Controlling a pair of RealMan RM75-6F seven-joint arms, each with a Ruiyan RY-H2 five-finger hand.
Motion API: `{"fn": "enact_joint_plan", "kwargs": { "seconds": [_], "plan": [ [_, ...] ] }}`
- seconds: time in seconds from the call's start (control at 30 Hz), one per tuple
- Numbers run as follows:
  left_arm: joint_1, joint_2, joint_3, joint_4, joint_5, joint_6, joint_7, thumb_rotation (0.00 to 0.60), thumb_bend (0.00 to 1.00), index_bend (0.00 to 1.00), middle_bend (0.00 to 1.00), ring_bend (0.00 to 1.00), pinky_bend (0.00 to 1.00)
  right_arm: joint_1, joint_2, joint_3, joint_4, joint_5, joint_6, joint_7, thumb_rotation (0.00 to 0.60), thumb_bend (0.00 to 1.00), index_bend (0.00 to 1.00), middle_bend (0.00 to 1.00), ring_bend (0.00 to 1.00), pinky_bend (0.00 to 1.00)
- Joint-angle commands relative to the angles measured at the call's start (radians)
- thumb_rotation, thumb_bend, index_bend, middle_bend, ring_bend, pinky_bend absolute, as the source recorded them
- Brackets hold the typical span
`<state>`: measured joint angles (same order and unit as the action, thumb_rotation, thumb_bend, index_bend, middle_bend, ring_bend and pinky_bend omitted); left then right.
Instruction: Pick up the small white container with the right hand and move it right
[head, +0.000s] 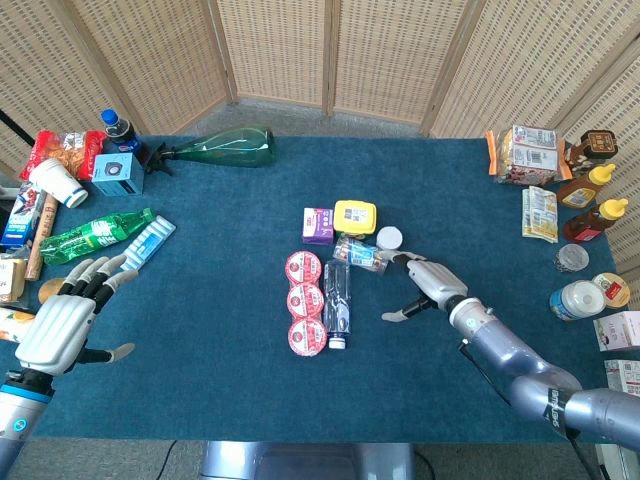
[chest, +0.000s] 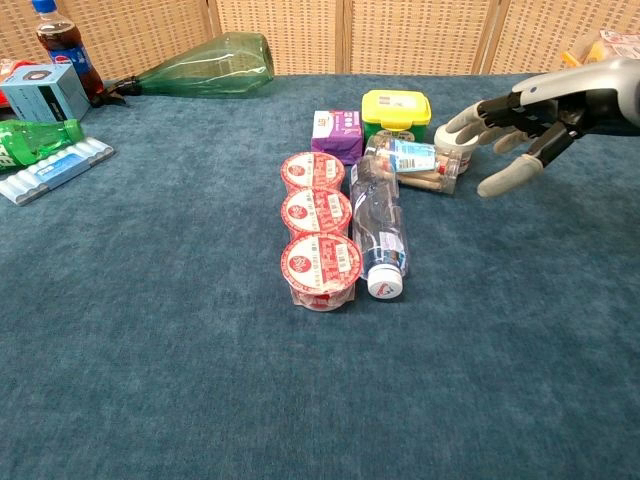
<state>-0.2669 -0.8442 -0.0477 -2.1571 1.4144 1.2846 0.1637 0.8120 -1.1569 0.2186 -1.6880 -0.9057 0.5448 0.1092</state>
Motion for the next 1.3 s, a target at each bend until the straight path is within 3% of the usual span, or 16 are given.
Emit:
{"fn": "enact_joint_plan", "kwargs": {
  "seconds": [0.03,0.27,0.67,0.9,1.3],
  "plan": [
    [0.003,0.001,0.001,0.000,-0.001,0.003,0.001,0.600,0.10,0.16,0.00,0.00,0.00,0.020,-0.020,-0.001,0.035,0.016,-0.021,0.009,0.502,0.00,0.00,0.00,0.00,0.00],
    [0.009,0.003,0.004,-0.003,0.001,0.008,0.003,0.600,0.10,0.16,0.00,0.00,0.00,0.047,-0.045,-0.005,0.081,0.023,-0.060,0.032,0.506,0.00,0.00,0.00,0.00,0.00],
    [0.006,-0.009,0.003,0.003,0.025,0.007,-0.003,0.600,0.10,0.16,0.00,0.00,0.00,0.074,-0.055,-0.024,-0.056,-0.030,-0.043,0.006,0.497,0.00,0.00,0.00,0.00,0.00],
    [0.024,-0.004,0.010,0.016,0.038,0.026,-0.029,0.600,0.10,0.16,0.00,0.00,0.00,0.129,-0.091,-0.027,-0.054,-0.001,-0.033,-0.026,0.499,0.00,0.00,0.00,0.00,0.00],
    [0.024,-0.016,0.007,0.030,0.047,0.027,-0.038,0.600,0.10,0.16,0.00,0.00,0.00,0.113,-0.017,-0.050,-0.064,0.035,0.005,-0.016,0.495,0.00,0.00,0.00,0.00,0.00]
  ]
}}
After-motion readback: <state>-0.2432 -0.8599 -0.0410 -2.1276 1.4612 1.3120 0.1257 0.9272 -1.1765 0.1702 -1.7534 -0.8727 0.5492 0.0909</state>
